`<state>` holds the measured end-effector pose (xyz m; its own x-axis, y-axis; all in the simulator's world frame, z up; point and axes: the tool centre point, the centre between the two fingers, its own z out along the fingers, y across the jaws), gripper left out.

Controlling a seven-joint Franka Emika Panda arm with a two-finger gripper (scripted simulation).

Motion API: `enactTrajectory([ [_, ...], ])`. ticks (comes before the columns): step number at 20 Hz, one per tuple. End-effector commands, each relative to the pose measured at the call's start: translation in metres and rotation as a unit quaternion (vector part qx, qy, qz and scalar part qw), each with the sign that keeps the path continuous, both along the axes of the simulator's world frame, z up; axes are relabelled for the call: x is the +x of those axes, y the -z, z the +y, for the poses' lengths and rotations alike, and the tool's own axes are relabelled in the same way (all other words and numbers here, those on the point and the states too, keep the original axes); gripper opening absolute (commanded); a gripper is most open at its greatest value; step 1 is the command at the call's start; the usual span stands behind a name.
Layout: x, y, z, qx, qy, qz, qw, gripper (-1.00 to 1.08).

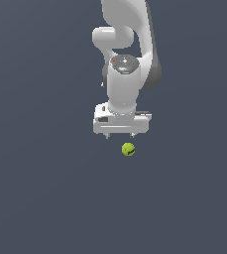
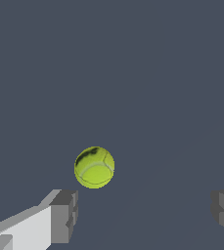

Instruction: Pick up the object and move it to a goal position.

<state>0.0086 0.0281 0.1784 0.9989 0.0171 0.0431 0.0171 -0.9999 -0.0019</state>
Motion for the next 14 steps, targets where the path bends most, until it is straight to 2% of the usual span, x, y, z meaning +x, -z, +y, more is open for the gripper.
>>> enactTrajectory([
  [1, 0.0, 0.0, 0.0, 0.0, 0.0, 0.0, 1.0, 1.0],
  [10, 0.0, 0.008, -0.021, 0.003, 0.04, 0.006, 0.9992, 1.0],
  [14, 0.0, 0.009, -0.019, 0.003, 0.038, 0.006, 0.9992, 1.0],
])
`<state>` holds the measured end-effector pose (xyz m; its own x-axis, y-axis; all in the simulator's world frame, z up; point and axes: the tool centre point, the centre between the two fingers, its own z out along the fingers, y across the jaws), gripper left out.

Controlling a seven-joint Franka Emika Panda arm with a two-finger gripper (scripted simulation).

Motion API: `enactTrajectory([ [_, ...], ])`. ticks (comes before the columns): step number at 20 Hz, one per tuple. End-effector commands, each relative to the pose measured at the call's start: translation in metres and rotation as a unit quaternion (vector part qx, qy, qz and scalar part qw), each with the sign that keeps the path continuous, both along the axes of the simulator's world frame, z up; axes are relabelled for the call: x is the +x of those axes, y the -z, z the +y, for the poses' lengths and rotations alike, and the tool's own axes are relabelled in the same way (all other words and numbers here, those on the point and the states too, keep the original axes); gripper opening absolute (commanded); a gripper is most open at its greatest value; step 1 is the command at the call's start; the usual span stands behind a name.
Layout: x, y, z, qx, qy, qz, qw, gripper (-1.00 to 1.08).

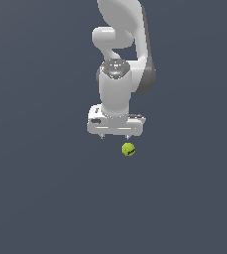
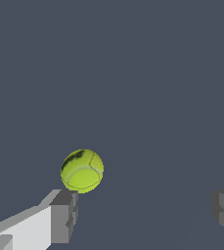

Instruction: Pick up the object and move it to a goal position.

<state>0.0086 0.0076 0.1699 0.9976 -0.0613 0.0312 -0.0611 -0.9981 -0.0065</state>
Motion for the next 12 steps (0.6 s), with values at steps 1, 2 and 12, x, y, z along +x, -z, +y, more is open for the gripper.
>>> enactTrajectory([
  [1, 0.0, 0.003, 0.003, 0.0, -0.001, 0.001, 1.0, 1.0],
  [2, -0.001, 0.005, 0.005, 0.0, -0.002, 0.001, 1.0, 1.0],
  [12, -0.014, 0.064, 0.056, -0.002, -0.019, 0.013, 0.9997, 1.0],
])
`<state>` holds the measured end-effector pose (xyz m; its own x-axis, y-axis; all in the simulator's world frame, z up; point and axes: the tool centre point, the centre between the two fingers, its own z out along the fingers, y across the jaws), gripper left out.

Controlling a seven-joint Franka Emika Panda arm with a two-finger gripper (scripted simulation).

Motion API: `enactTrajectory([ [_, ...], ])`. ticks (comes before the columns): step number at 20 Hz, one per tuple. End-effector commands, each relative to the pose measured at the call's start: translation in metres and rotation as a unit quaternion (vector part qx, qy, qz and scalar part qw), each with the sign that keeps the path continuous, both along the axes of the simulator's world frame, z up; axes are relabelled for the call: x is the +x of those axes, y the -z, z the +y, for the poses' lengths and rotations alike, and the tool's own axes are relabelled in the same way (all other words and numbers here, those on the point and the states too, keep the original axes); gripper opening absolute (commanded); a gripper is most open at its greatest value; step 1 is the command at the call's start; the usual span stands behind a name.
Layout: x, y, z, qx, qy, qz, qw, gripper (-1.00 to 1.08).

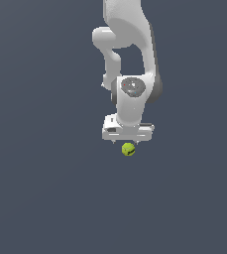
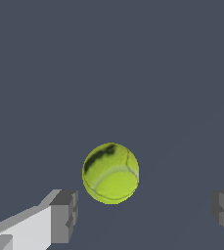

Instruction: Pick up the object and move it to a goal position.

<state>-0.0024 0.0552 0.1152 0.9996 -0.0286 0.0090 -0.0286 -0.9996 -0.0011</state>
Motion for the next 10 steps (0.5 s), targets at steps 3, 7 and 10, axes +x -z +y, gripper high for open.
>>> enactTrajectory([
  [3, -0.006, 0.02, 0.018, 0.0, -0.006, 0.004, 1.0, 1.0],
  [7, -0.007, 0.022, 0.02, 0.0, -0.007, 0.005, 1.0, 1.0],
  [10, -0.007, 0.026, 0.02, 0.0, -0.007, 0.005, 1.0, 1.0],
])
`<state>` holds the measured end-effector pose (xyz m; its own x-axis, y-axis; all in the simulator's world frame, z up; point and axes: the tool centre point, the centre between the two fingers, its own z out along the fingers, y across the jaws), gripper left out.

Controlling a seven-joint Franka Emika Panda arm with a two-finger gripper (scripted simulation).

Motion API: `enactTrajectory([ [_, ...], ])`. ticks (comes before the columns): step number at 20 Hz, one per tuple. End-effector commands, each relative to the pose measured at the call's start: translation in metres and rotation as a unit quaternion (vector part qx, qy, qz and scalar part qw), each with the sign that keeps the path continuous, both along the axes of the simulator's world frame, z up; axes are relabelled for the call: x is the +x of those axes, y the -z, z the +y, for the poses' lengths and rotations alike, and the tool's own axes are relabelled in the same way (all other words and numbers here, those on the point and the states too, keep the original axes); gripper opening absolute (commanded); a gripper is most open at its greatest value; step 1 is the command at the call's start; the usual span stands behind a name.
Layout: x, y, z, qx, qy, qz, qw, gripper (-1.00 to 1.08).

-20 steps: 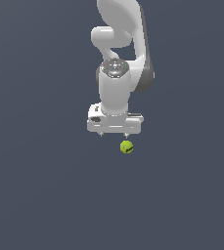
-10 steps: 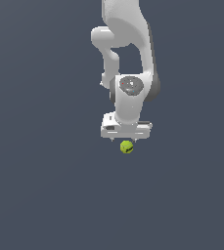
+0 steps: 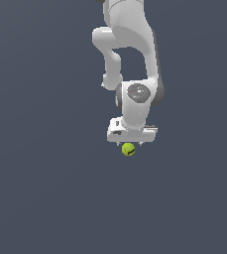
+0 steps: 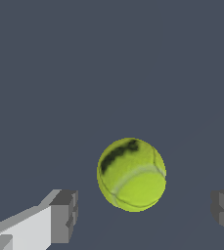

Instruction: Pick up the object and move it to a goal position.

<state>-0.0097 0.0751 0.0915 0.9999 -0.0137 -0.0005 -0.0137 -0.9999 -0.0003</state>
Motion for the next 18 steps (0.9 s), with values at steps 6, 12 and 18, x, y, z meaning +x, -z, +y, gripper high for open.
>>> enactTrajectory([
  [6, -0.001, 0.026, 0.0, 0.0, 0.0, 0.0, 1.0, 1.0],
  [12, -0.001, 0.048, 0.001, 0.0, 0.0, 0.0, 1.0, 1.0],
  [18, 0.0, 0.05, 0.001, 0.0, 0.0, 0.0, 1.0, -1.0],
])
